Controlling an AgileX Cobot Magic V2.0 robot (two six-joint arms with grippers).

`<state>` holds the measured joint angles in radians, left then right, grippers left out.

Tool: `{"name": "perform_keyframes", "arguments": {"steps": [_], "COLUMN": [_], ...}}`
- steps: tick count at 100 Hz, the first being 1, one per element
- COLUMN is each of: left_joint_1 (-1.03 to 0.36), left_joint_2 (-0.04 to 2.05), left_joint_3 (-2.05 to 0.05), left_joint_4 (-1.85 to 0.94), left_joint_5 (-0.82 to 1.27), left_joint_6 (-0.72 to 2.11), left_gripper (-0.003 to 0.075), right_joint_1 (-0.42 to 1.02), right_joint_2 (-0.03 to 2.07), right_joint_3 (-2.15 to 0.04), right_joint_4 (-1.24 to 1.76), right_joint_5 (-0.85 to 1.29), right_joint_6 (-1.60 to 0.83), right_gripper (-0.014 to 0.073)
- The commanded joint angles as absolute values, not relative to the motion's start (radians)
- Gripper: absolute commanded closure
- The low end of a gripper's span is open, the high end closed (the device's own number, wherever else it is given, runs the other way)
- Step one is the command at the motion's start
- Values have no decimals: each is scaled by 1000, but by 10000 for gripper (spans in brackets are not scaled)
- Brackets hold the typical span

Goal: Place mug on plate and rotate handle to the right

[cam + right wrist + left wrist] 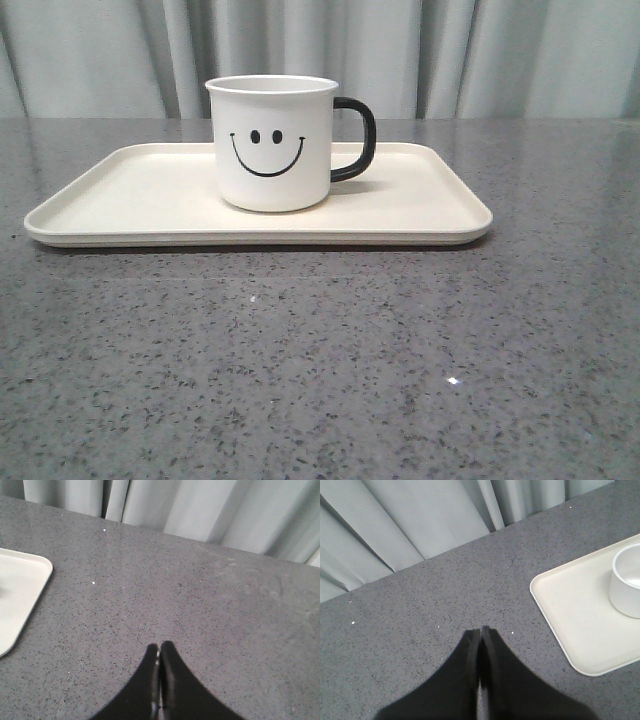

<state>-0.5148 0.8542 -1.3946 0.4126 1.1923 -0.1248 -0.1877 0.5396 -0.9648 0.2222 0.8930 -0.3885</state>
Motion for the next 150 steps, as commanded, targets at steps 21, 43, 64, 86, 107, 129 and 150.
{"name": "perform_keyframes", "arguments": {"steps": [21, 43, 64, 86, 107, 129, 150], "left_joint_1": [-498, -357, -209, -166, -166, -138, -71], "left_joint_2": [831, 668, 473, 302, 173, 45, -35], "left_joint_3": [-1384, -1112, -721, -377, -159, -35, 6], "left_joint_4": [446, 322, 192, 85, 87, 87, 87], "left_joint_5": [1072, 615, 110, -229, -317, -319, -314], "left_joint_6": [-131, -131, -131, -131, -131, -131, -131], "left_gripper": [740, 740, 740, 740, 740, 740, 740], "right_joint_1": [-194, -194, -194, -194, -194, -194, -194], "right_joint_2": [545, 545, 545, 545, 545, 545, 545], "right_joint_3": [-986, -985, -985, -985, -985, -985, -985], "right_joint_4": [226, 226, 226, 226, 226, 226, 226], "right_joint_5": [824, 824, 824, 824, 824, 824, 824], "right_joint_6": [-388, -388, -388, -388, -388, -388, -388], "right_gripper": [706, 706, 706, 706, 706, 706, 706]}}
